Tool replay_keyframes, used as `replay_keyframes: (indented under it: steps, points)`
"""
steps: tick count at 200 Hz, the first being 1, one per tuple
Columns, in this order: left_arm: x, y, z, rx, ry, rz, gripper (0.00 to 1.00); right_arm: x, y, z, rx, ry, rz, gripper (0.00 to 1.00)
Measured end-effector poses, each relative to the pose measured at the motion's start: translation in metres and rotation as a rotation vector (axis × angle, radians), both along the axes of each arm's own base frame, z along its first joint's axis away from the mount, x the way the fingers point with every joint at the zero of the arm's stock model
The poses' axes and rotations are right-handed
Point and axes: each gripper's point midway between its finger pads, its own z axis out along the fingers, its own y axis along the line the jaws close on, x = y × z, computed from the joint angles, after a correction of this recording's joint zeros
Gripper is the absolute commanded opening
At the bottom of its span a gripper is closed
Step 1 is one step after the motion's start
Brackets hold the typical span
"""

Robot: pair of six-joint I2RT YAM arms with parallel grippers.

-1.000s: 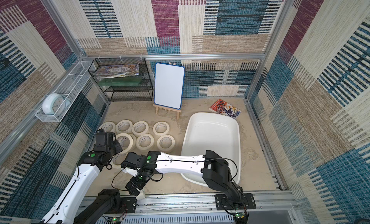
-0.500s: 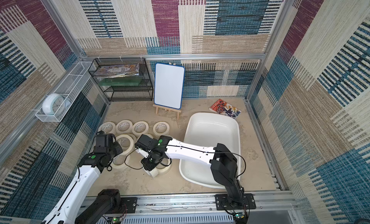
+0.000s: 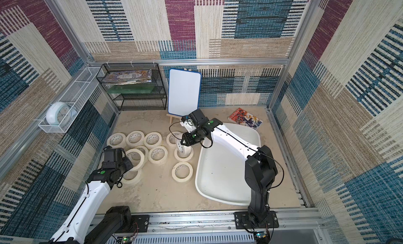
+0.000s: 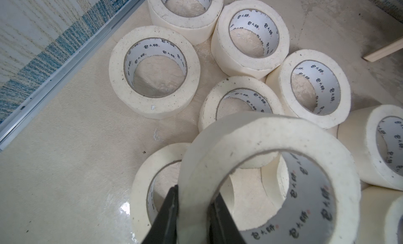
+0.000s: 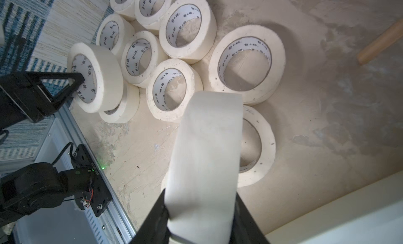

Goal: Take out the art tape in the storage box
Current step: Place the art tape at the center of the board.

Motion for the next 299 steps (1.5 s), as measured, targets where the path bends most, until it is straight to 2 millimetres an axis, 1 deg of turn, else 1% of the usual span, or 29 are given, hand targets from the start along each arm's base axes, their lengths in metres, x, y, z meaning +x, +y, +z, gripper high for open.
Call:
replay_keyframes:
  steps: [12,32,53,62,71,84,95,112,122,134,151,182,194,205,214,229,238,254,269,282,299]
  points:
    - [0.001,-0.003,-0.003,-0.018,0.003,-0.011,0.0,0.001,0.01,-0.004,0.049,0.04,0.047,0.03]
    - [0.005,-0.012,-0.004,-0.059,-0.004,-0.044,0.0,-0.004,0.029,-0.006,0.126,0.095,0.134,0.04]
    - [0.009,-0.027,-0.004,-0.099,-0.016,-0.101,0.0,-0.009,0.04,-0.008,0.195,0.142,0.207,0.07]
    - [0.008,-0.038,-0.006,-0.108,-0.009,-0.141,0.0,-0.01,0.041,-0.013,0.211,0.166,0.225,0.07]
    - [0.008,-0.053,-0.007,-0.112,0.001,-0.199,0.0,-0.011,0.041,-0.02,0.217,0.19,0.237,0.07]
    - [0.004,-0.08,-0.009,-0.107,0.031,-0.302,0.0,-0.011,0.04,-0.028,0.219,0.214,0.247,0.07]
    - [0.0,-0.098,-0.012,-0.104,0.06,-0.374,0.0,-0.011,0.038,-0.031,0.218,0.224,0.25,0.07]
    - [-0.01,-0.114,-0.021,-0.1,0.106,-0.426,0.0,-0.009,0.033,-0.03,0.222,0.222,0.248,0.06]
    - [-0.019,-0.119,-0.027,-0.098,0.132,-0.443,0.0,-0.007,0.028,-0.027,0.224,0.216,0.238,0.06]
    - [-0.029,-0.122,-0.037,-0.105,0.157,-0.451,0.0,-0.002,0.02,-0.023,0.224,0.203,0.218,0.06]
    - [-0.044,-0.118,-0.054,-0.112,0.203,-0.431,0.0,0.009,0.008,-0.017,0.217,0.175,0.181,0.06]
    - [-0.061,-0.113,-0.079,-0.116,0.287,-0.404,0.0,0.035,-0.019,-0.014,0.163,0.115,0.081,0.05]
    - [-0.063,-0.112,-0.084,-0.114,0.306,-0.396,0.12,0.047,-0.033,-0.013,0.131,0.084,0.031,0.04]
    - [-0.061,-0.112,-0.084,-0.115,0.301,-0.394,0.27,0.061,-0.048,-0.013,0.096,0.054,-0.023,0.04]
    - [-0.059,-0.113,-0.083,-0.115,0.296,-0.394,0.35,0.07,-0.057,-0.013,0.069,0.033,-0.06,0.03]
    - [-0.056,-0.114,-0.078,-0.118,0.279,-0.395,0.44,0.087,-0.074,-0.014,0.015,-0.002,-0.13,0.03]
    - [-0.053,-0.115,-0.074,-0.122,0.261,-0.391,0.48,0.096,-0.078,-0.014,-0.01,-0.022,-0.155,0.03]
    - [-0.05,-0.116,-0.067,-0.128,0.234,-0.394,0.53,0.111,-0.077,-0.018,-0.037,-0.04,-0.174,0.03]
    - [-0.048,-0.117,-0.062,-0.132,0.214,-0.396,0.56,0.121,-0.076,-0.029,-0.064,-0.035,-0.184,0.02]
    - [-0.047,-0.117,-0.058,-0.135,0.196,-0.397,0.56,0.123,-0.077,-0.04,-0.088,-0.021,-0.185,0.01]
    - [-0.047,-0.117,-0.056,-0.138,0.187,-0.398,0.56,0.12,-0.079,-0.052,-0.114,0.006,-0.183,0.02]
